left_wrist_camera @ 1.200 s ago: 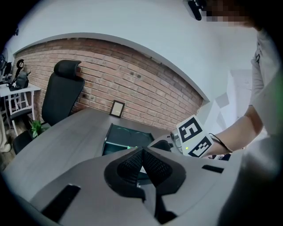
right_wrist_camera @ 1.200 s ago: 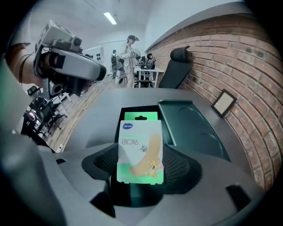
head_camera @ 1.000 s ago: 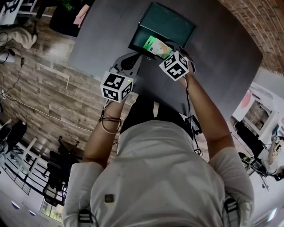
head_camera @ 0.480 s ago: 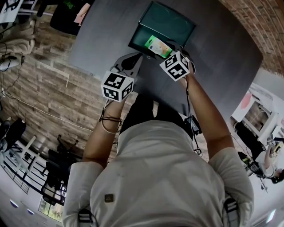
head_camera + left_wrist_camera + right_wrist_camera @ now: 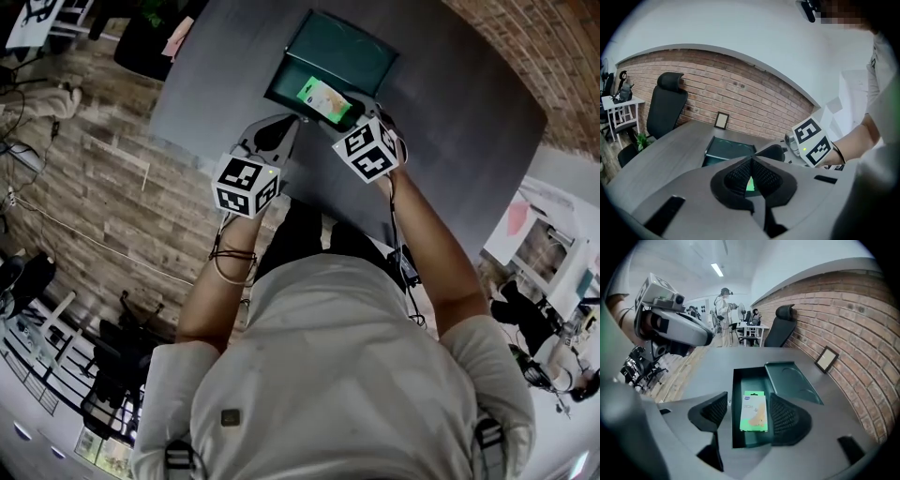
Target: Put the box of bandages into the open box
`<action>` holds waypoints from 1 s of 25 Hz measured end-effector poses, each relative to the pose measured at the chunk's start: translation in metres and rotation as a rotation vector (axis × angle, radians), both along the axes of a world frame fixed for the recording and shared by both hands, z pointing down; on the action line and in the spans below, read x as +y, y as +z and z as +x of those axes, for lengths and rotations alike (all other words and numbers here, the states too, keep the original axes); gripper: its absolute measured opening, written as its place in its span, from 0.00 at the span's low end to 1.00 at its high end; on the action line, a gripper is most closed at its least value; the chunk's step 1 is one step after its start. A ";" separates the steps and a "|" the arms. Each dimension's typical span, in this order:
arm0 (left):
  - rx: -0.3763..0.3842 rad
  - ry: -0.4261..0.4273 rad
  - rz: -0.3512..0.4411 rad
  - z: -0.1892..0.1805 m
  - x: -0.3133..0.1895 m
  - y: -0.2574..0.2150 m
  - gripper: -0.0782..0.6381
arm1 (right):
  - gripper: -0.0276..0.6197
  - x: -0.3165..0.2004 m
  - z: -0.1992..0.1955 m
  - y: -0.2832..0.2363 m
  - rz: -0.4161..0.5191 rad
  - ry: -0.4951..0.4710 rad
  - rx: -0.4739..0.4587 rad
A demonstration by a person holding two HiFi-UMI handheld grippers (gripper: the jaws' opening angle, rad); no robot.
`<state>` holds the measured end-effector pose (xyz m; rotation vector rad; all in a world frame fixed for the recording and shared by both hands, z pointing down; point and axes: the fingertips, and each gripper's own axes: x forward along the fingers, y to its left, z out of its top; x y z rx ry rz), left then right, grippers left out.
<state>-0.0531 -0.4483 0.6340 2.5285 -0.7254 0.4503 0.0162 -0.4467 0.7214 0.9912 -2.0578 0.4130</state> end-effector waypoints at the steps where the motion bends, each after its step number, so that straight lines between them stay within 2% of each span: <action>1: 0.000 -0.001 0.010 0.001 0.004 -0.006 0.13 | 0.51 0.005 0.000 -0.009 0.013 -0.002 -0.008; 4: 0.003 -0.006 0.040 0.005 0.017 -0.022 0.13 | 0.49 0.019 0.000 -0.036 0.055 -0.006 -0.033; 8: 0.009 -0.022 0.077 0.006 0.038 -0.048 0.13 | 0.39 0.043 0.003 -0.077 0.132 0.008 -0.075; 14: 0.023 -0.044 0.160 0.010 0.078 -0.100 0.13 | 0.21 0.084 0.013 -0.160 0.294 0.069 -0.195; 25: 0.142 -0.060 0.327 0.032 0.156 -0.214 0.13 | 0.10 0.164 0.042 -0.271 0.487 0.065 -0.356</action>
